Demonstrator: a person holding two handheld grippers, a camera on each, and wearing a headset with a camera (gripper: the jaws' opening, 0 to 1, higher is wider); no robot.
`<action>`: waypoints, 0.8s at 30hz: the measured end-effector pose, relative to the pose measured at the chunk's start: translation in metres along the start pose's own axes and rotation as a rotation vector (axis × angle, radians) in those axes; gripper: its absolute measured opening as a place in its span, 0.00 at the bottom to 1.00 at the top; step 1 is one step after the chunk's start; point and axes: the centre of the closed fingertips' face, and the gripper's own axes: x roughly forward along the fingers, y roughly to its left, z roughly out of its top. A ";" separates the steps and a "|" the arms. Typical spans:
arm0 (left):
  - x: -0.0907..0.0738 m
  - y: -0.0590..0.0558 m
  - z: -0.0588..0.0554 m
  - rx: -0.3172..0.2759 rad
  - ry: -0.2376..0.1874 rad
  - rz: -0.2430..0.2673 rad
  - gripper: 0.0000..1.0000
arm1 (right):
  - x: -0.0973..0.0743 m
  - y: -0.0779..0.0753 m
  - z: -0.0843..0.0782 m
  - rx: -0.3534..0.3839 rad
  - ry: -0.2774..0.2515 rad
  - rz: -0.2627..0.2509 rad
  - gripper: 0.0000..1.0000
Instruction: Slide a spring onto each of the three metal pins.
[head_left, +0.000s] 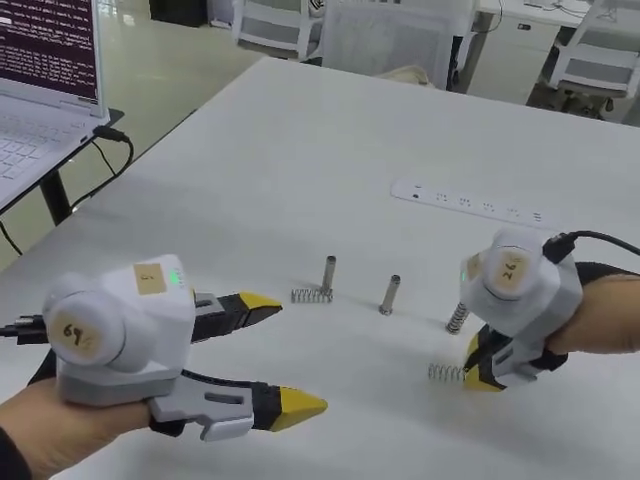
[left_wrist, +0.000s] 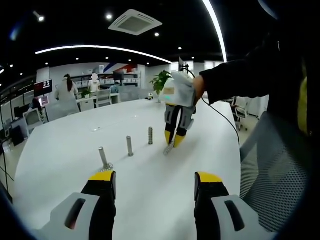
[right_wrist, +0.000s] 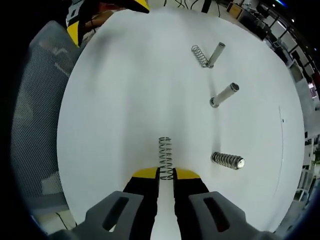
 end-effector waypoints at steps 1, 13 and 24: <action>0.001 -0.001 0.001 0.006 0.000 -0.005 0.59 | -0.004 0.002 0.004 -0.010 -0.001 -0.001 0.08; 0.011 -0.014 0.016 0.060 -0.012 -0.060 0.54 | -0.041 0.029 0.054 -0.068 -0.077 0.047 0.08; 0.014 -0.028 0.031 0.107 -0.032 -0.105 0.45 | -0.064 0.054 0.093 -0.146 -0.129 0.075 0.08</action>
